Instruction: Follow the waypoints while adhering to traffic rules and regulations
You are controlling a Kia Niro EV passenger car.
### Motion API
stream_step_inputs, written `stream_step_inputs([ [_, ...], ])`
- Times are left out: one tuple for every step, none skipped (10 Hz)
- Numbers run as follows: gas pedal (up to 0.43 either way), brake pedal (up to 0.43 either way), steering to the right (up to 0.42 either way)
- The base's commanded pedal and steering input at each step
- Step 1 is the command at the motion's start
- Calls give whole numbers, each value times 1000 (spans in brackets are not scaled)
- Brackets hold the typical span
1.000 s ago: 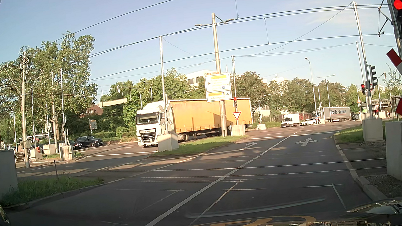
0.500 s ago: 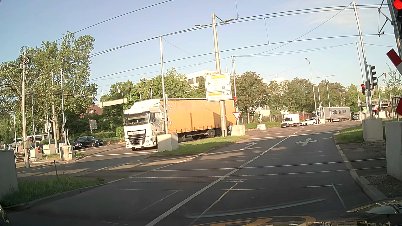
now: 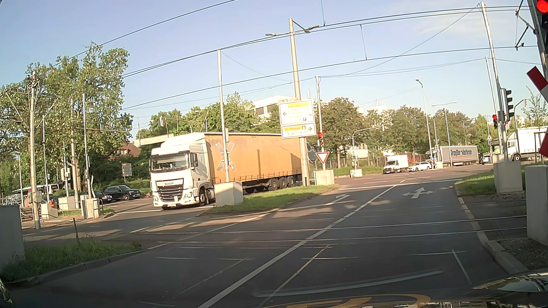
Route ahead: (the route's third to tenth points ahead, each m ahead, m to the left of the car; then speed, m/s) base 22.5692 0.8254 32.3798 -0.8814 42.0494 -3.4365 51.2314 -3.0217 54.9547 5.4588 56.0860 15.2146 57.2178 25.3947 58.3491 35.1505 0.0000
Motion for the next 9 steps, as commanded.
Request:
stream_step_inputs([
  [0,287,248],
  [0,287,248],
  [0,287,248],
  [0,287,248],
  [0,287,248],
  [0,287,248],
  [0,287,248],
  [0,287,248],
  [0,287,248],
])
